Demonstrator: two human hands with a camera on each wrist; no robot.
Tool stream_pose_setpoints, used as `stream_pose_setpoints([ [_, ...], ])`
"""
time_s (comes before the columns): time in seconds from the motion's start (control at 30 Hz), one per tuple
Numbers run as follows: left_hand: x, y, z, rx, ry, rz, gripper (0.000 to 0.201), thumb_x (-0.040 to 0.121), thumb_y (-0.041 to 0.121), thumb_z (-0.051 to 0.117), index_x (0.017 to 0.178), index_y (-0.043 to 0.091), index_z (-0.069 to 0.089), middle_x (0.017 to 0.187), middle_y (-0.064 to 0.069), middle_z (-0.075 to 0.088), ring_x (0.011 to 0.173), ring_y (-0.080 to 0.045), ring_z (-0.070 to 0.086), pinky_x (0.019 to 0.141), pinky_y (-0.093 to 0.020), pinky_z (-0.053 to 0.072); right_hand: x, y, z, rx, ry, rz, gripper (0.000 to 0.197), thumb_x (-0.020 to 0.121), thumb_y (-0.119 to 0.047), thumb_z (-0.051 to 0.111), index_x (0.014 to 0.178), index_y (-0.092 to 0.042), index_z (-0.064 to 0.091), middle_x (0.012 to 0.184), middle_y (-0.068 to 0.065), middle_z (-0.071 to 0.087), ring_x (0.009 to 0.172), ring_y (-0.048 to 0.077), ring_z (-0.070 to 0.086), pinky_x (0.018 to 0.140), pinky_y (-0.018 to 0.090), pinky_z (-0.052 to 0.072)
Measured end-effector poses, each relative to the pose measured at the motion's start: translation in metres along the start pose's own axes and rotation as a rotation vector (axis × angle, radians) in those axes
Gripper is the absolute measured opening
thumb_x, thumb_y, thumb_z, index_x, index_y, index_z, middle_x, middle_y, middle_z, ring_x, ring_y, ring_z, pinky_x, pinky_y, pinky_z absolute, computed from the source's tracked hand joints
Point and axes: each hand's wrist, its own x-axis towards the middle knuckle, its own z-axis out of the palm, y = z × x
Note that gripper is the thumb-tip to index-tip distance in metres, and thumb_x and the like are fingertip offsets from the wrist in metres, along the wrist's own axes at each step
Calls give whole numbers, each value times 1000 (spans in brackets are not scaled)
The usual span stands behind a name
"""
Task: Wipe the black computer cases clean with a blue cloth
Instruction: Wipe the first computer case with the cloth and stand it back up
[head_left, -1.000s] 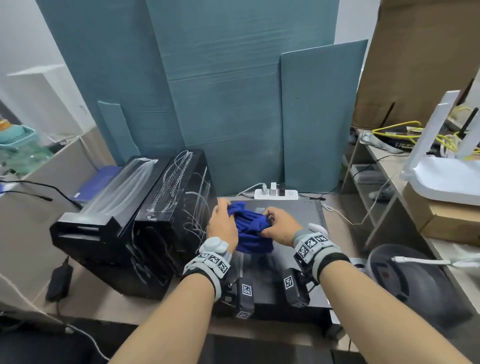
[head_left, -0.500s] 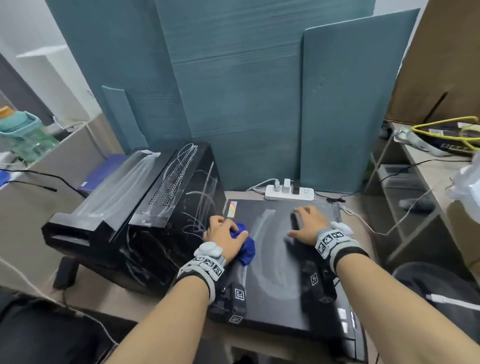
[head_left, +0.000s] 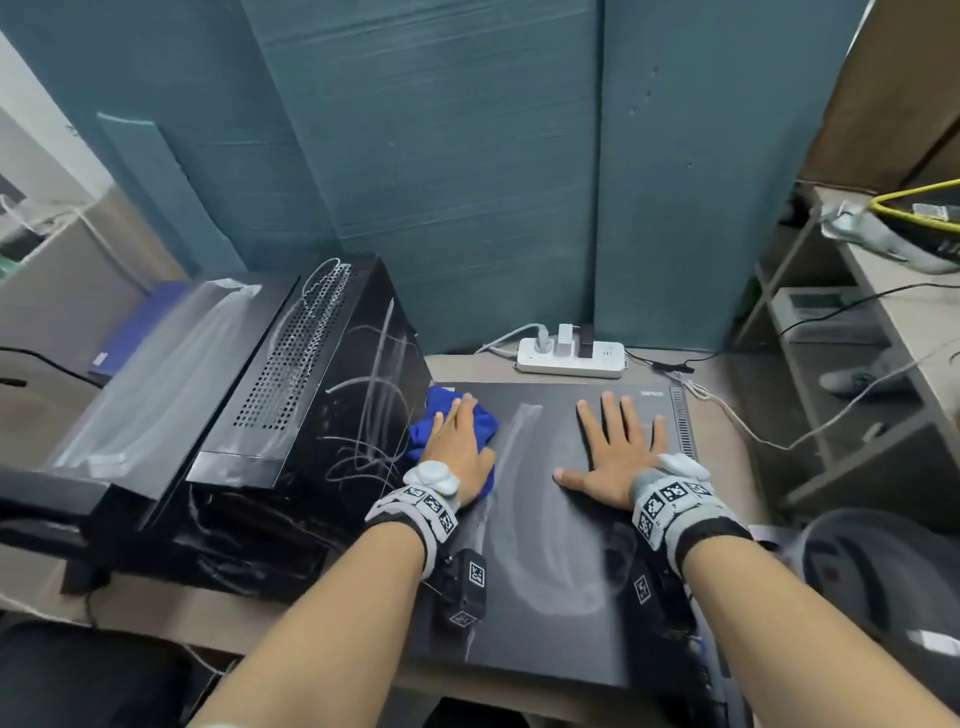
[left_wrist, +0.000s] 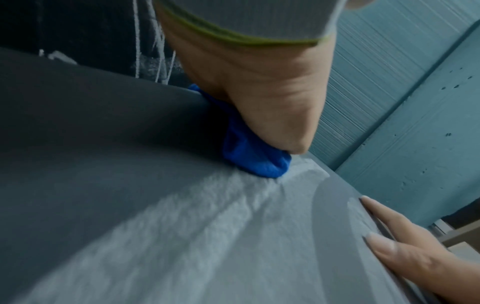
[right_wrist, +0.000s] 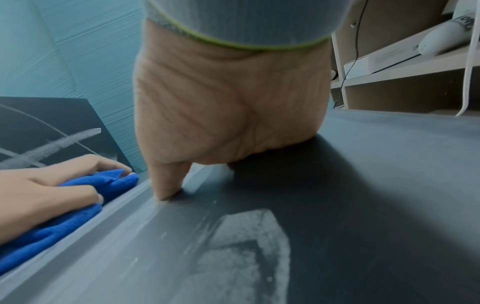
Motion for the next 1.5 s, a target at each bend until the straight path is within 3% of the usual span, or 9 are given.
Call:
stream_pose_setpoints([
  [0.17,3,-9,15,231,107,-85,78,92,40,47,159,17,13,168,-12,-5,155,-27,-10,125,-45,-4,1,1,0,-5,-14,9,109,78,-87,37,156,-40,-23,162,-2,-36,149,23,-34,116,62,-18],
  [0.37,13,-9,14,203,21,-53,86,93,39,46,160,8,3,169,-10,-2,155,-25,-7,126,-43,-2,0,0,0,-2,-10,11,109,79,-87,37,156,-40,-23,162,-1,-36,149,23,-35,116,62,-20],
  [0.57,49,-7,9,272,79,-112,94,82,49,54,156,5,16,163,-14,19,151,-31,11,123,-48,15,0,-2,0,-6,-18,14,109,79,-86,38,156,-40,-23,162,-1,-36,148,23,-36,115,62,-21],
  [0.67,37,22,26,283,-40,97,81,94,36,46,160,8,8,169,-9,4,155,-25,-3,126,-44,-1,1,-2,0,-9,-16,24,108,80,-86,38,156,-40,-23,162,-1,-36,149,23,-35,116,62,-20],
  [0.83,5,43,41,311,-152,413,77,92,33,45,161,20,13,169,1,6,155,-20,-2,126,-43,2,5,-1,2,-26,-12,17,109,75,-90,29,157,-40,-21,163,-1,-34,150,23,-32,117,62,-17],
  [1.13,32,7,18,328,24,-17,69,98,50,34,161,32,11,169,-7,1,155,-32,-7,125,-48,-3,3,2,3,-10,0,7,109,77,-88,36,157,-40,-22,163,-1,-35,149,24,-34,116,61,-20],
  [1.2,26,27,27,295,-14,104,64,101,54,29,160,34,14,169,-1,3,155,-31,-7,123,-48,-5,3,0,5,-12,0,9,109,77,-88,36,157,-40,-22,163,-1,-34,150,23,-33,116,62,-19],
  [1.33,17,38,38,362,-171,452,54,107,35,29,160,33,16,169,8,6,155,-24,-5,126,-45,-1,4,2,1,-18,5,10,110,77,-88,35,156,-39,-23,163,-2,-33,150,22,-31,117,60,-18],
  [1.5,42,-10,11,398,32,36,52,107,29,29,159,26,20,167,-1,15,154,-33,6,123,-50,14,1,6,-5,107,-7,-32,107,82,-71,56,158,-43,-13,164,-9,-29,151,16,-29,119,54,-19],
])
